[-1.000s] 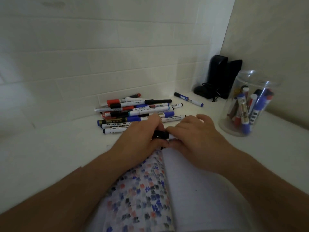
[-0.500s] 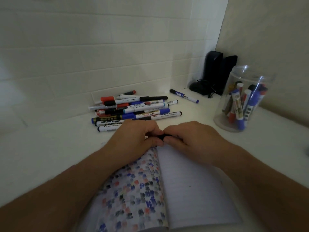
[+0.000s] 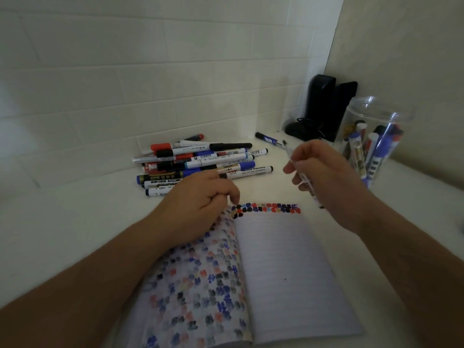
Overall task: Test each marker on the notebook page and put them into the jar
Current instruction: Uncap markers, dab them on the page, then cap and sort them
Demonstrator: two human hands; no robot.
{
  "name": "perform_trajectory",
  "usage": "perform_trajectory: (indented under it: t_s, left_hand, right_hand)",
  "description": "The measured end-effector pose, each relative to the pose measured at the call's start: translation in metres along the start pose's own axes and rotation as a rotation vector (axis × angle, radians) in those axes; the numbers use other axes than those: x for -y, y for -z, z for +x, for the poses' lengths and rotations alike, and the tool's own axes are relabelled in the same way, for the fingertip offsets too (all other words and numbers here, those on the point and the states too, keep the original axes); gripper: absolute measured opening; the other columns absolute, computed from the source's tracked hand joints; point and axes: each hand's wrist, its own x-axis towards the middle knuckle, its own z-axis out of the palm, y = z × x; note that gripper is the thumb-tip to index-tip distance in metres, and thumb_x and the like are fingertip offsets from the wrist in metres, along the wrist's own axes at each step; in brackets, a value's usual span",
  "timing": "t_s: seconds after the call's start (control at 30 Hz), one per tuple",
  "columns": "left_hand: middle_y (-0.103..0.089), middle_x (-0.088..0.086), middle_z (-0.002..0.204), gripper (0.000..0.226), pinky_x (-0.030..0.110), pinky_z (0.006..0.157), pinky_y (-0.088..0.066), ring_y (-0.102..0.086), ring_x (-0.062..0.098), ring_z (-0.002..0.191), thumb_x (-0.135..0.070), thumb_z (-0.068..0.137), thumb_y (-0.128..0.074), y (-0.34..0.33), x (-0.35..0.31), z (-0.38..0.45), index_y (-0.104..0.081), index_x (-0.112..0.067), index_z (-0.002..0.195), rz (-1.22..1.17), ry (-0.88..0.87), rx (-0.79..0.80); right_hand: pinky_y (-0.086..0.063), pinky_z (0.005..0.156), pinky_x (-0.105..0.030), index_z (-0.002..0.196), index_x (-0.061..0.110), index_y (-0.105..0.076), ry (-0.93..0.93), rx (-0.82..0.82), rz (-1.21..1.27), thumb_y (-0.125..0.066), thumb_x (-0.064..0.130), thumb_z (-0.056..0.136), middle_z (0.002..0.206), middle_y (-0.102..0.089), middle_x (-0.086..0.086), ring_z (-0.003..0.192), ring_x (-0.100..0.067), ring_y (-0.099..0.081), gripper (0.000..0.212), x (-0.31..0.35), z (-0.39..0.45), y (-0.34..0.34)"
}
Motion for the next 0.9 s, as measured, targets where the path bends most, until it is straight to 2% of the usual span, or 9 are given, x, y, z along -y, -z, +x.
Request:
perform_trajectory:
  t_s: [0.13, 0.23, 0.3, 0.37, 0.47, 0.53, 0.67, 0.8, 0.9]
  left_hand:
    - [-0.057, -0.018, 0.092, 0.032, 0.035, 0.078, -0.053, -0.054, 0.001, 0.088, -0.064, 0.088, -0.044, -0.006, 0.005, 0.002, -0.066, -0.047, 0.104, 0.114, 0.059, 0.144]
    - [-0.056, -0.019, 0.094, 0.049, 0.032, 0.078, -0.054, -0.052, 0.000, 0.089, -0.079, 0.076, -0.048, -0.009, 0.006, 0.002, -0.063, -0.050, 0.112, 0.162, 0.074, 0.205]
    - [-0.055, -0.019, 0.095, 0.050, 0.031, 0.079, -0.053, -0.052, 0.000, 0.090, -0.080, 0.073, -0.051, -0.007, 0.006, 0.003, -0.063, -0.052, 0.113, 0.159, 0.080, 0.212]
    - [-0.055, -0.020, 0.097, 0.048, 0.032, 0.080, -0.054, -0.052, 0.000, 0.091, -0.078, 0.073, -0.057, -0.005, 0.005, 0.003, -0.063, -0.052, 0.113, 0.151, 0.084, 0.231]
    - [-0.055, -0.021, 0.100, 0.046, 0.032, 0.082, -0.054, -0.052, -0.001, 0.093, -0.074, 0.075, -0.061, -0.004, 0.005, 0.004, -0.062, -0.053, 0.116, 0.145, 0.096, 0.259]
    - [-0.054, -0.020, 0.101, 0.047, 0.032, 0.082, -0.054, -0.052, -0.001, 0.093, -0.074, 0.075, -0.061, -0.004, 0.004, 0.005, -0.061, -0.054, 0.117, 0.159, 0.104, 0.275]
    - [-0.055, -0.020, 0.097, 0.052, 0.033, 0.082, -0.055, -0.053, -0.001, 0.091, -0.078, 0.070, -0.057, -0.005, 0.002, 0.005, -0.065, -0.054, 0.115, 0.152, 0.133, 0.258]
    - [-0.060, -0.022, 0.097, 0.037, 0.032, 0.081, -0.057, -0.058, -0.002, 0.088, -0.069, 0.072, -0.069, -0.009, -0.004, 0.007, -0.072, -0.049, 0.104, 0.103, 0.203, 0.196]
    - [-0.060, -0.025, 0.097, 0.035, 0.031, 0.082, -0.058, -0.059, -0.003, 0.088, -0.065, 0.072, -0.074, -0.010, -0.007, 0.008, -0.072, -0.048, 0.102, 0.080, 0.232, 0.200]
  right_hand:
    - [-0.060, 0.073, -0.036, 0.118, 0.017, -0.075, -0.308, 0.129, 0.778, -0.036, -0.012, 0.088, 0.107, -0.076, -0.012, 0.082, -0.022, -0.068, 0.057, -0.003, 0.005, 0.011]
    - [-0.056, 0.069, -0.031, 0.123, 0.019, -0.074, -0.296, 0.268, 0.920, -0.052, -0.004, 0.099, 0.108, -0.073, -0.010, 0.081, -0.020, -0.065, 0.040, -0.012, 0.005, 0.005]
    - [-0.050, 0.059, -0.026, 0.113, 0.016, -0.073, -0.230, 0.319, 0.817, -0.065, 0.012, 0.093, 0.094, -0.066, -0.010, 0.074, -0.018, -0.059, 0.022, -0.017, 0.003, -0.005]
    - [-0.033, 0.049, -0.026, 0.091, 0.013, -0.066, -0.141, 0.359, 0.641, -0.067, 0.026, 0.092, 0.073, -0.052, -0.009, 0.059, -0.019, -0.043, 0.014, -0.017, 0.001, -0.018]
    - [-0.019, 0.045, -0.028, 0.079, 0.013, -0.054, -0.092, 0.323, 0.488, -0.060, 0.016, 0.101, 0.057, -0.040, -0.005, 0.048, -0.018, -0.025, 0.024, -0.012, 0.002, -0.035]
    - [-0.025, 0.042, -0.024, 0.081, 0.012, -0.052, -0.065, 0.285, 0.347, -0.063, 0.004, 0.095, 0.057, -0.043, -0.002, 0.046, -0.014, -0.031, 0.019, -0.011, 0.002, -0.043]
    - [-0.041, 0.051, -0.020, 0.071, 0.016, -0.057, -0.008, 0.145, -0.004, -0.075, 0.012, 0.081, 0.058, -0.054, 0.006, 0.052, -0.007, -0.049, 0.021, -0.017, 0.001, -0.052]
    - [-0.045, 0.057, -0.032, 0.064, 0.019, -0.055, -0.075, 0.067, -0.043, -0.073, 0.020, 0.075, 0.059, -0.058, -0.001, 0.060, -0.015, -0.054, 0.021, -0.022, 0.003, -0.054]
    - [-0.046, 0.054, -0.029, 0.065, 0.017, -0.054, -0.095, 0.071, -0.092, -0.073, 0.018, 0.076, 0.060, -0.060, -0.005, 0.053, -0.013, -0.053, 0.022, -0.024, 0.004, -0.055]
